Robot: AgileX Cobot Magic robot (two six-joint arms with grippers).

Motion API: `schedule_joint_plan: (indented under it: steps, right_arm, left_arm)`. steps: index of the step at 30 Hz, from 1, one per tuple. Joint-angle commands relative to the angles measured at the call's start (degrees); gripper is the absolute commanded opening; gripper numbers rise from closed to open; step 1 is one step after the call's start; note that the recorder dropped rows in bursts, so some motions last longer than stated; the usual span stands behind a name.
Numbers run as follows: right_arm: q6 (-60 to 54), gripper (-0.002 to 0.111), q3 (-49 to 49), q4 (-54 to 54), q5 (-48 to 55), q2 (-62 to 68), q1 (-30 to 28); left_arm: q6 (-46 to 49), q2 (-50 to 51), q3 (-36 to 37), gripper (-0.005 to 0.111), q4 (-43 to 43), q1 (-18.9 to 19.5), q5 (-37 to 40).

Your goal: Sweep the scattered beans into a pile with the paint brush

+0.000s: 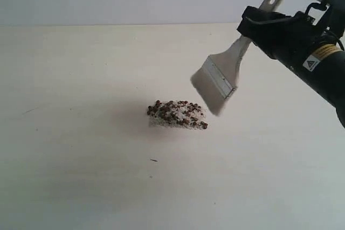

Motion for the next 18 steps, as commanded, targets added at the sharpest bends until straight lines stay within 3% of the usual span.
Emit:
schedule_joint_plan:
  steps: [1, 10, 18]
  right_arm:
    - [5.2, 0.0, -0.1, 2.8, -8.0, 2.3, 4.2]
    - [-4.9, 0.0, -6.6, 45.6, -11.4, 11.3, 28.8]
    - [-25.0, 0.0, -22.3, 62.7, -11.4, 17.7, 39.0]
  left_arm:
    - [-0.3, -0.4, 0.2, 0.0, -0.2, 0.1, 0.0]
    - [-0.3, -0.4, 0.2, 0.0, -0.2, 0.1, 0.0]
    - [-0.3, -0.4, 0.2, 0.0, -0.2, 0.1, 0.0]
